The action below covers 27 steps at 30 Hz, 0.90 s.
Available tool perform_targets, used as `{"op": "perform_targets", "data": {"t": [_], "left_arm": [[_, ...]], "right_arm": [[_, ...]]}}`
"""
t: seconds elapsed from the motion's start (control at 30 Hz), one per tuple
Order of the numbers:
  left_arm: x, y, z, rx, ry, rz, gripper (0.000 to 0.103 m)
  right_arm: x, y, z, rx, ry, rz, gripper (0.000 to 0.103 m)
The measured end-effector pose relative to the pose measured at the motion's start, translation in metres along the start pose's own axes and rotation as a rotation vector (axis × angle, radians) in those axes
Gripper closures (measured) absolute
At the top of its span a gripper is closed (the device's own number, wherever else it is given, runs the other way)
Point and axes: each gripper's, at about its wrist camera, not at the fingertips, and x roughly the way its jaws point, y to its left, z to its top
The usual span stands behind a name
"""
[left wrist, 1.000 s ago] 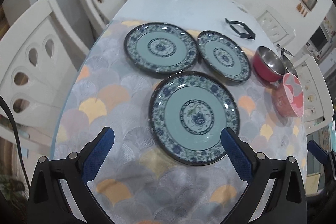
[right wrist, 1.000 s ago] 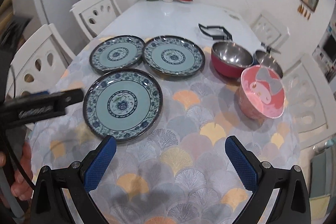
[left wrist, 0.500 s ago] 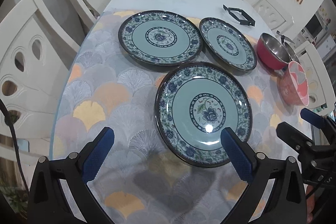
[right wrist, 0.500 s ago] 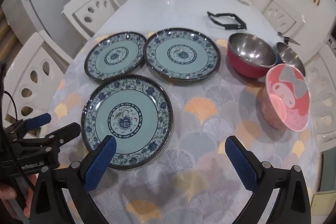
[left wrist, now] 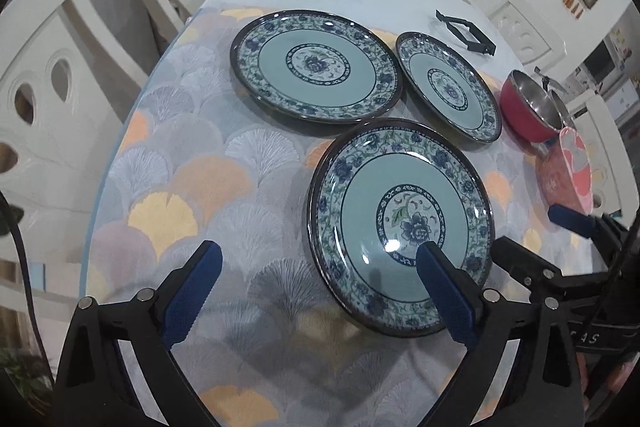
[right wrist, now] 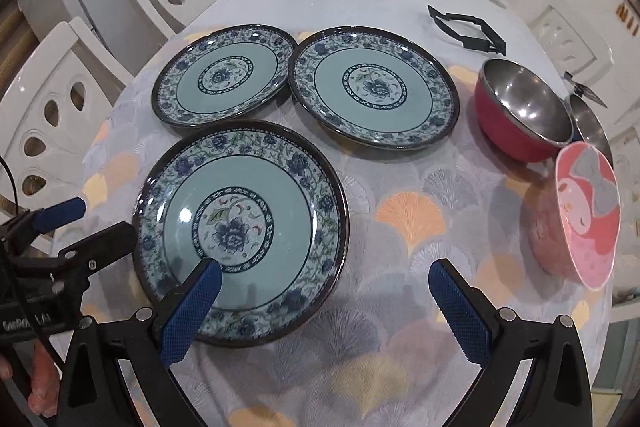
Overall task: Organize plates and bowls
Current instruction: 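Close both grippers on the rim of the nearest floral plate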
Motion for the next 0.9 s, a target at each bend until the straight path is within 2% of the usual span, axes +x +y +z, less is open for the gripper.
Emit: {"op": "perform_targets", "data": {"t": [0.1, 0.17, 0.3, 0.4, 0.47, 0.6, 0.77, 0.83, 0.9], "left_arm": [[0.004, -0.004, 0.004, 0.025, -0.009, 0.045, 0.014], [0.007, 0.0, 0.005, 0.002, -0.015, 0.073, 0.018], [0.013, 0.009, 0.007, -0.052, -0.01, 0.044, 0.023], [0.015, 0.008, 0.005, -0.042, -0.014, 0.043, 0.031], [0.019, 0.008, 0.003, -0.04, -0.007, 0.035, 0.033], [0.03, 0.009, 0.001, -0.056, 0.024, 0.04, 0.052], [0.038, 0.01, -0.002, -0.077, 0.037, 0.04, 0.057], [0.038, 0.007, -0.002, -0.067, 0.04, 0.021, 0.069], [0.039, 0.005, -0.001, -0.061, 0.045, 0.005, 0.075]], "right_arm": [[0.01, -0.004, 0.006, 0.014, 0.019, 0.004, 0.003], [0.016, -0.007, 0.009, 0.024, 0.032, 0.012, 0.01], [0.028, -0.015, 0.012, 0.05, 0.052, 0.034, 0.019], [0.034, -0.019, 0.011, 0.078, 0.06, 0.042, 0.023], [0.038, -0.018, 0.01, 0.079, 0.071, 0.05, 0.029], [0.047, -0.008, 0.007, 0.044, 0.089, 0.047, 0.041], [0.051, -0.005, 0.004, 0.052, 0.095, 0.057, 0.054], [0.049, -0.002, 0.005, 0.036, 0.088, 0.06, 0.059], [0.049, 0.001, 0.005, 0.023, 0.08, 0.05, 0.059]]}}
